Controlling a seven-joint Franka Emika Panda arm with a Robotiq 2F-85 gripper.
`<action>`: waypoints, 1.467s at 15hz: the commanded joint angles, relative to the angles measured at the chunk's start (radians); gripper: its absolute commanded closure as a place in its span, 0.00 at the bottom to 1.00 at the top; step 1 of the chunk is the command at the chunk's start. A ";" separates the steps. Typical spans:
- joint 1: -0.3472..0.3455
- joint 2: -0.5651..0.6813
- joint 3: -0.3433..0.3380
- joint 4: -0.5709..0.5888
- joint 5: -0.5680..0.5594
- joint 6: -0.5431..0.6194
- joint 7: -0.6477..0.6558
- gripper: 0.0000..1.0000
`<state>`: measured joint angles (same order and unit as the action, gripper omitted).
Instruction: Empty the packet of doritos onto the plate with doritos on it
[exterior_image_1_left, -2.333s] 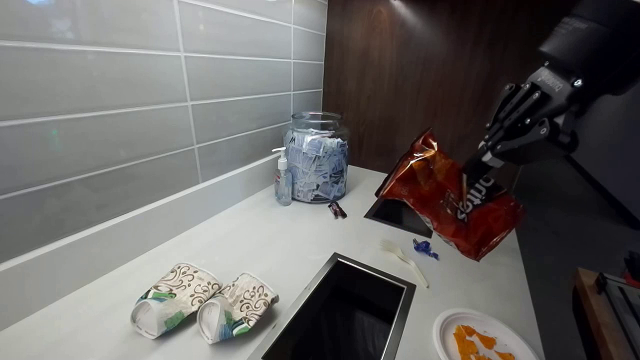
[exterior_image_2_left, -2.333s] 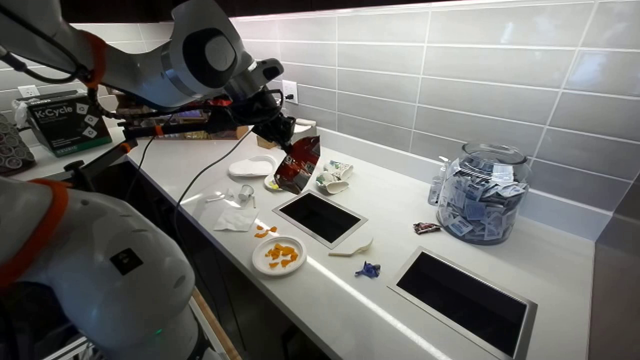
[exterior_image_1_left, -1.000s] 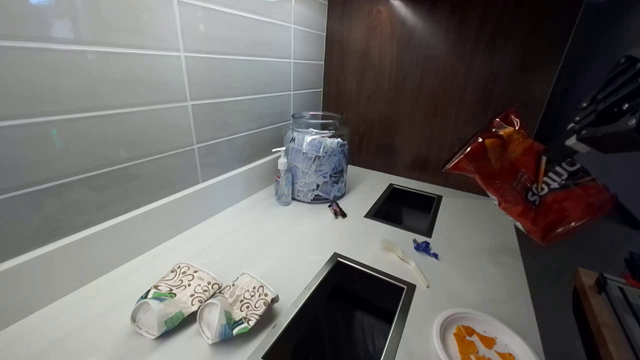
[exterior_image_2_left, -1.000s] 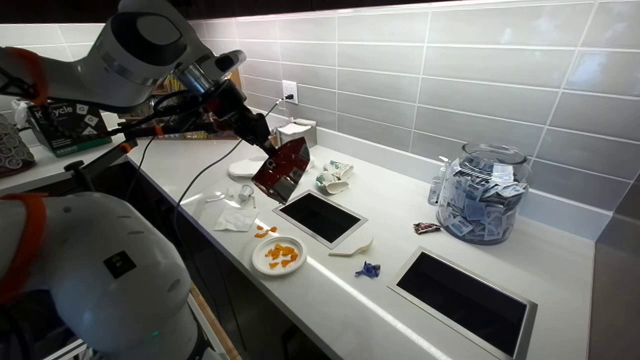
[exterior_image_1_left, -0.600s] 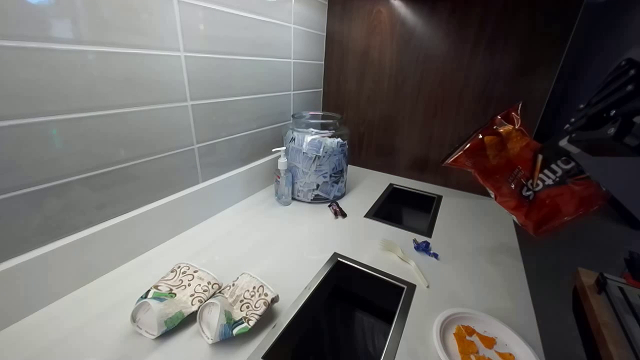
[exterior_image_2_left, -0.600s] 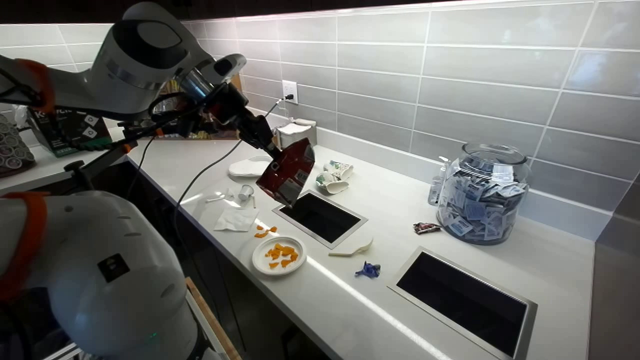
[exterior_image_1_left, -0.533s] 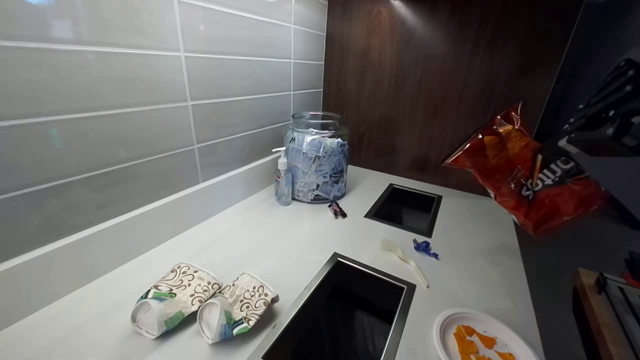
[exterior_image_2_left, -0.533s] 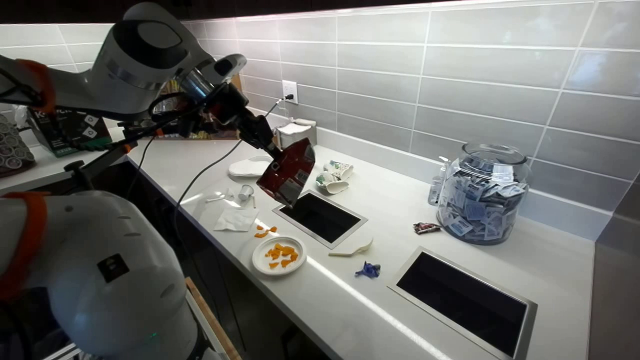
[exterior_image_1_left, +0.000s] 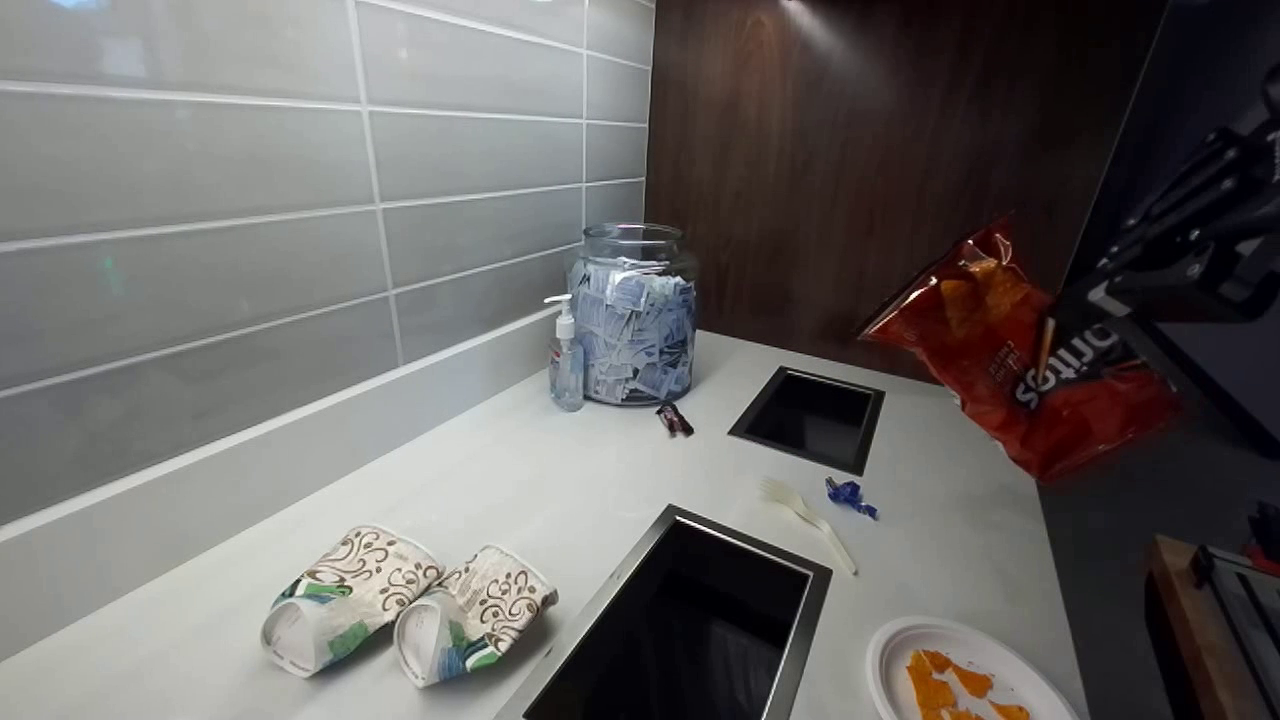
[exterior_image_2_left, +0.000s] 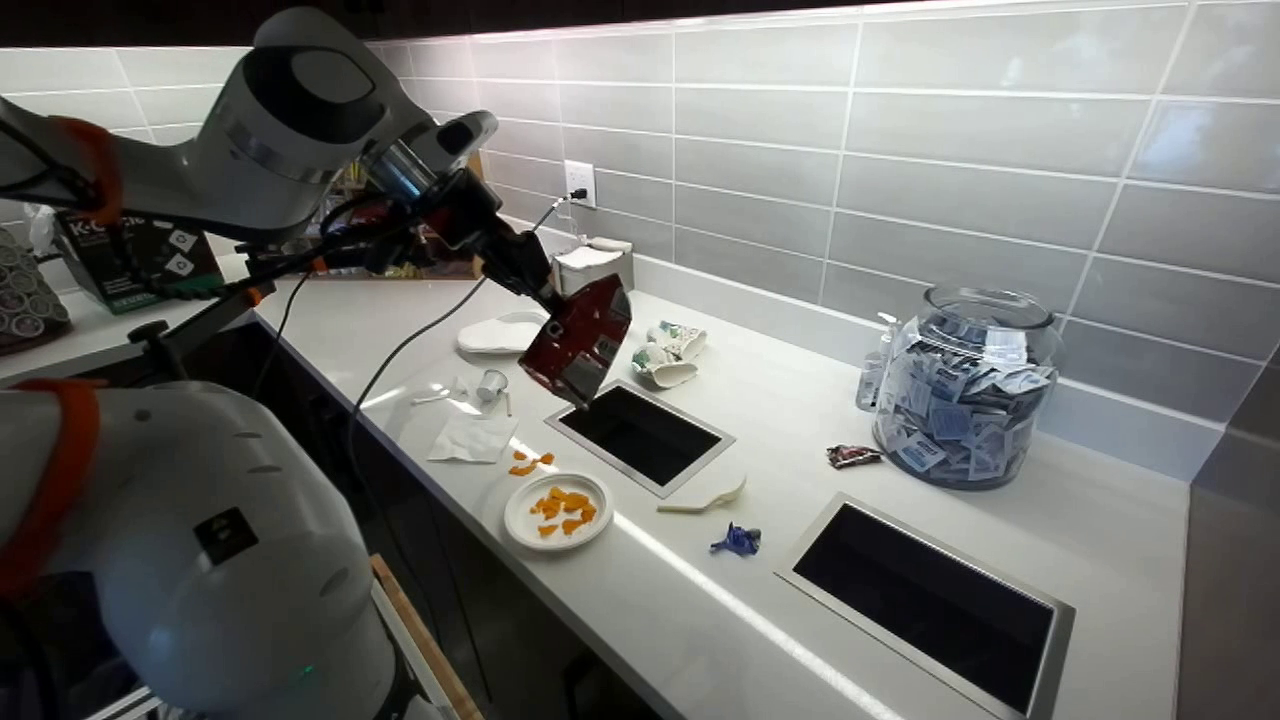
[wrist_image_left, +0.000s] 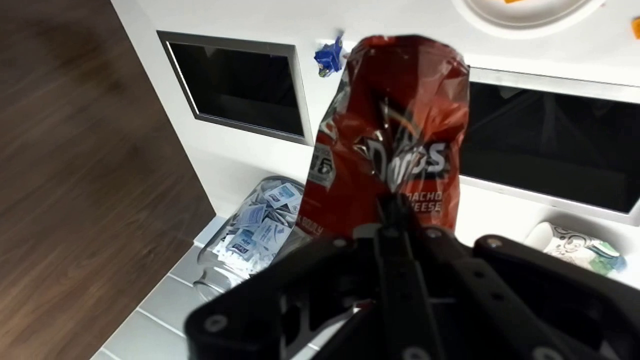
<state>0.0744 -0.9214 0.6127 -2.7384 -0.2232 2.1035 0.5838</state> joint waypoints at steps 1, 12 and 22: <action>-0.013 0.060 0.028 0.023 -0.024 0.072 0.039 1.00; 0.025 0.007 0.051 -0.002 0.002 0.133 0.068 1.00; 0.016 -0.097 0.103 -0.027 -0.049 0.129 0.132 1.00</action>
<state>0.0813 -0.9648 0.6951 -2.7357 -0.2515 2.2364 0.6869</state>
